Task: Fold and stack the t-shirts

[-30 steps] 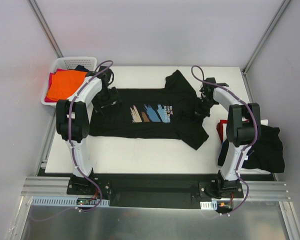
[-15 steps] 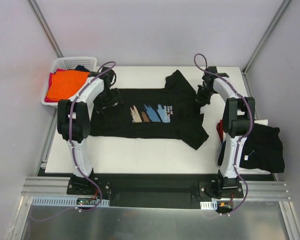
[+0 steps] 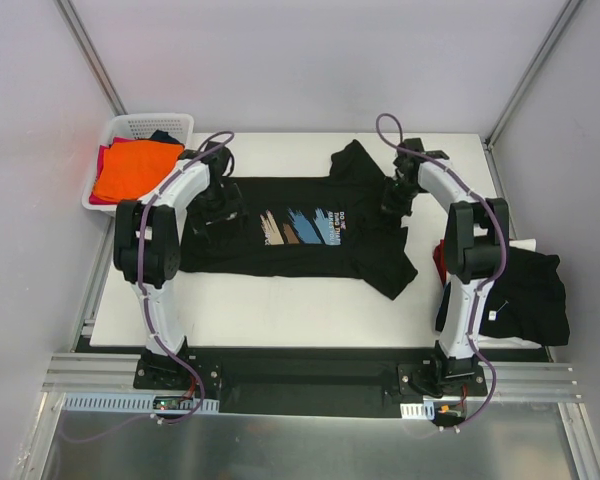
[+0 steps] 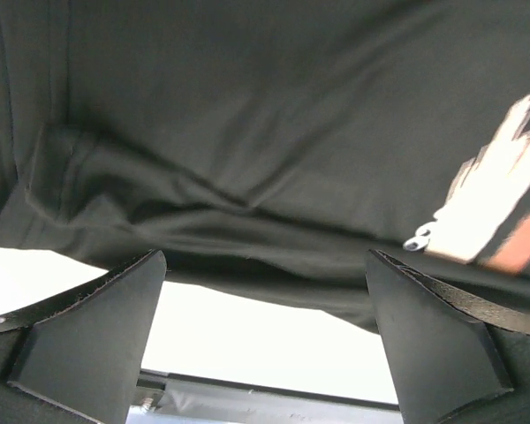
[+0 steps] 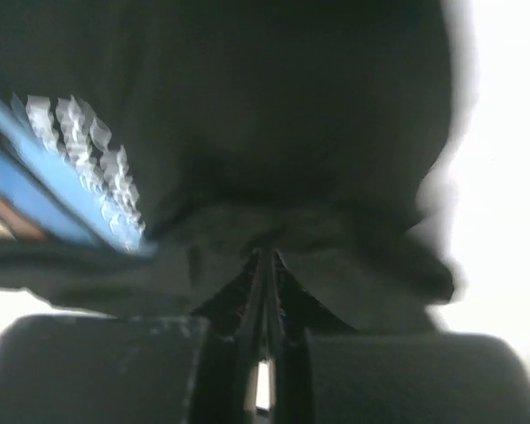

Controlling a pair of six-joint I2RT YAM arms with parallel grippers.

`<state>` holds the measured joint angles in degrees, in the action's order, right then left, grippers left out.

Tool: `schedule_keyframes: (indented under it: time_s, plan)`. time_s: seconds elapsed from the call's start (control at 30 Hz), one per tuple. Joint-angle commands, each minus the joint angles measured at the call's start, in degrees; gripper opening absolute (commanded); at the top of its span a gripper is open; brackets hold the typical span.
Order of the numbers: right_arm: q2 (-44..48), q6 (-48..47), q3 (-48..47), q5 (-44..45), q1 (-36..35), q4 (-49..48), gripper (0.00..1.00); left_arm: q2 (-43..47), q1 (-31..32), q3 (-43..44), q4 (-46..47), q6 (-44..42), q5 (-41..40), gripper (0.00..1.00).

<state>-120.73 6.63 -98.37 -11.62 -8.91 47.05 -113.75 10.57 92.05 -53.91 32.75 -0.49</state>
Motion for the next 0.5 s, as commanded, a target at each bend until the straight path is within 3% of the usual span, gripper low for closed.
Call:
schedule_keyframes:
  time_s: [0.0,0.23,0.47]
  plan:
    - [9.9,1.2,9.0,-2.3,-4.8,-0.2,0.04,6.6,0.5,-5.7,-2.0,-1.3,-0.6,0.99]
    - [14.0,2.2,17.1,-2.6,-5.9,-2.2,0.04,10.3,-0.7,-10.9,-2.3,0.0,-2.0,0.99]
    - [16.0,0.9,18.0,-1.4,-5.8,-0.9,0.04,9.3,-9.2,-11.5,-3.1,1.7,-3.1,0.99]
